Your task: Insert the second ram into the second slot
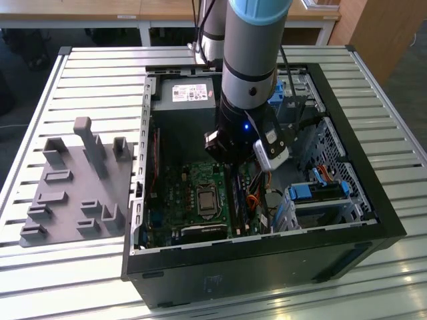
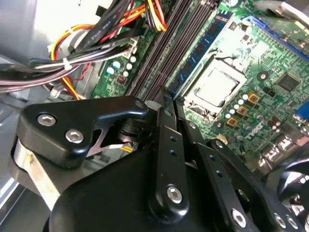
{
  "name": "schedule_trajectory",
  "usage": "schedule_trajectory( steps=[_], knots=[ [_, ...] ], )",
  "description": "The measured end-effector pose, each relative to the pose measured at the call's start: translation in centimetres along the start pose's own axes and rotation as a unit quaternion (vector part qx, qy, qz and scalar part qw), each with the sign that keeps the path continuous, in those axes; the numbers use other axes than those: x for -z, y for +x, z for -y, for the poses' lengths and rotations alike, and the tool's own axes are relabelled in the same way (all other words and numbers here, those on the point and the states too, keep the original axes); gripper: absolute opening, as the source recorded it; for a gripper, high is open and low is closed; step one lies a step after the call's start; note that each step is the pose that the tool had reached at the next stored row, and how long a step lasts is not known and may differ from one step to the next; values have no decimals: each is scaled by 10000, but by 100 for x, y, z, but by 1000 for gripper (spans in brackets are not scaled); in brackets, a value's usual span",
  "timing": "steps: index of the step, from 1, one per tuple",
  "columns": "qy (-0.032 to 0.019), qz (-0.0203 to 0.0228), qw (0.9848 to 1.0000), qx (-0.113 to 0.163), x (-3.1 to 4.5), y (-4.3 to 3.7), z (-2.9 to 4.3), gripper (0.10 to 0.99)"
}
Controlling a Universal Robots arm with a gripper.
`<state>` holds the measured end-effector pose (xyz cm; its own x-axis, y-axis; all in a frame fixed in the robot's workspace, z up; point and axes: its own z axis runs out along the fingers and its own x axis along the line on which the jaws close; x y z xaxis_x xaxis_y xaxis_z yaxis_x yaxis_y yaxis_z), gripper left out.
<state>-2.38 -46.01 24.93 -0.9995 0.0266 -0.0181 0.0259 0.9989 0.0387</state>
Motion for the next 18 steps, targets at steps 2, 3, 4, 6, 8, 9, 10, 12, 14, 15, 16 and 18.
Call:
schedule_trajectory(
  steps=[2, 3, 4, 6, 8, 9, 10, 12, 14, 15, 16, 18],
  knots=[
    [1, -5, 10000, 0, -35, 0, 8, 137],
    [2, -11, 10000, 5, -50, 0, 16, 137],
    [1, -17, 10000, 13, -59, 0, 21, 137],
    [-2, -17, 10000, 19, -68, 0, 28, 137],
    [3, -17, 10000, 19, -77, 0, 28, 137],
    [4, -17, 10000, 20, -88, 0, 28, 137],
    [5, -17, 10000, 20, -99, 0, 29, 137],
    [8, -17, 10000, 20, -119, 0, 31, 137],
    [9, -17, 10000, 21, -143, -8, 32, 137],
    [9, -17, 10000, 21, -152, -17, 32, 137],
    [9, -17, 10000, 20, -161, -22, 32, 137],
    [9, -17, 10000, 19, -178, -22, 33, 137]
  ],
)
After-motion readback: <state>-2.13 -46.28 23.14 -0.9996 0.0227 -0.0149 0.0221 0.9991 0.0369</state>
